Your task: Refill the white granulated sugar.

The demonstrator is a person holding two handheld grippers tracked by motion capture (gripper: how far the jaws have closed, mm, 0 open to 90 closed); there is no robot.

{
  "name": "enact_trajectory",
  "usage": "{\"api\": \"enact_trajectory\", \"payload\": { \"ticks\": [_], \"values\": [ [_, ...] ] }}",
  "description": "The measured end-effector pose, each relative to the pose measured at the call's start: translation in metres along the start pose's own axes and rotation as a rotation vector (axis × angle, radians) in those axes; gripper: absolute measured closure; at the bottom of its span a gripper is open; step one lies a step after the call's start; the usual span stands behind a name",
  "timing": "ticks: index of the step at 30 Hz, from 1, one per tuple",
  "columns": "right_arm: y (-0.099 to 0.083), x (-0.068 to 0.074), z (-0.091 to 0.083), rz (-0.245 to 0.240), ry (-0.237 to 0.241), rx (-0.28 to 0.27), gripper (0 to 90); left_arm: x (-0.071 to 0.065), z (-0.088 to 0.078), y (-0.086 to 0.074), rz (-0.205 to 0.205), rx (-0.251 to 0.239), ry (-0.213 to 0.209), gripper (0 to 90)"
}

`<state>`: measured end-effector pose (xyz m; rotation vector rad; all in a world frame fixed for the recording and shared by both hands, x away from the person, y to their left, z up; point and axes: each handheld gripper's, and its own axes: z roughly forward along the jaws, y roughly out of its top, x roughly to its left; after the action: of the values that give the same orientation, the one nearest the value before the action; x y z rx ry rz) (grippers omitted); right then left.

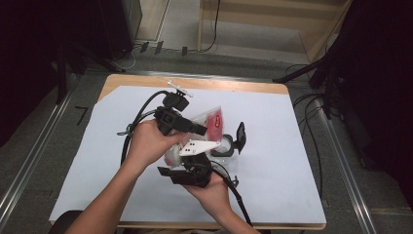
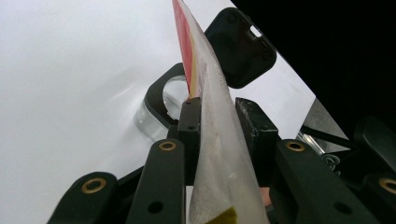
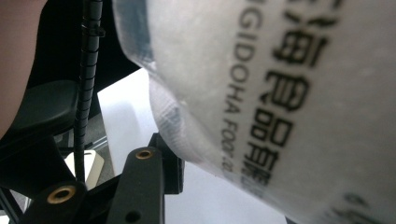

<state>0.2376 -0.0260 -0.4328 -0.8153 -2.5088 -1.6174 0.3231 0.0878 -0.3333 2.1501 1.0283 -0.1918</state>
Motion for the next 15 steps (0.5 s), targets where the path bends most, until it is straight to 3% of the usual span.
{"api": "enact_trajectory", "payload": {
  "ticks": [15],
  "values": [
    [-0.0002,-0.0006,-0.0003,0.000,0.007,0.002,63.2,-0.0007,-0.0006,0.0000,0.015,0.002,0.000,72.4]
  ]
}}
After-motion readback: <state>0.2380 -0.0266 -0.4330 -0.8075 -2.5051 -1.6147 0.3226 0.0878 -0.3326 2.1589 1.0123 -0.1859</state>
